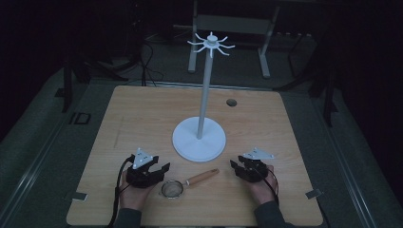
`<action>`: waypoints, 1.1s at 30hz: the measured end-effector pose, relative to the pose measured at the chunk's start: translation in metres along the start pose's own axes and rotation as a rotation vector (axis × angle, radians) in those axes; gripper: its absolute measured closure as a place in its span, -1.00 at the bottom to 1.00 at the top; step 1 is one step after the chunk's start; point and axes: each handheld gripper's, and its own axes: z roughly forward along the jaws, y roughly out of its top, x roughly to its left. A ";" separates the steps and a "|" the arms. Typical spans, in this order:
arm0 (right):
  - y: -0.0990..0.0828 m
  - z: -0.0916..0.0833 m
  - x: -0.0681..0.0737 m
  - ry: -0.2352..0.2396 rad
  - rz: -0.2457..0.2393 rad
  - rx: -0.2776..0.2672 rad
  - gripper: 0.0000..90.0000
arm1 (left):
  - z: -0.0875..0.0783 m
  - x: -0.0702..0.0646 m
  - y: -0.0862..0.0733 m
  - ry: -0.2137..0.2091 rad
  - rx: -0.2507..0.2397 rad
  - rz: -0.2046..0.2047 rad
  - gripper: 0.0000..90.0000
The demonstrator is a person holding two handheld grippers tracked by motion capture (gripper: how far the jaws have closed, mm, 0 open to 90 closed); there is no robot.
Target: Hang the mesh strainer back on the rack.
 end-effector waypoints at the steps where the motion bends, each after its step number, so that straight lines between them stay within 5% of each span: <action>1: 0.000 -0.001 -0.002 -0.003 0.005 -0.004 0.25 | 0.000 -0.001 0.001 -0.003 0.004 0.002 0.02; 17: -0.002 -0.019 -0.032 -0.071 0.037 -0.004 0.18 | 0.005 -0.009 0.020 -0.070 0.058 0.079 0.07; 33: -0.005 -0.023 -0.042 -0.103 0.061 0.004 0.18 | 0.017 -0.027 0.045 -0.170 0.176 0.182 0.08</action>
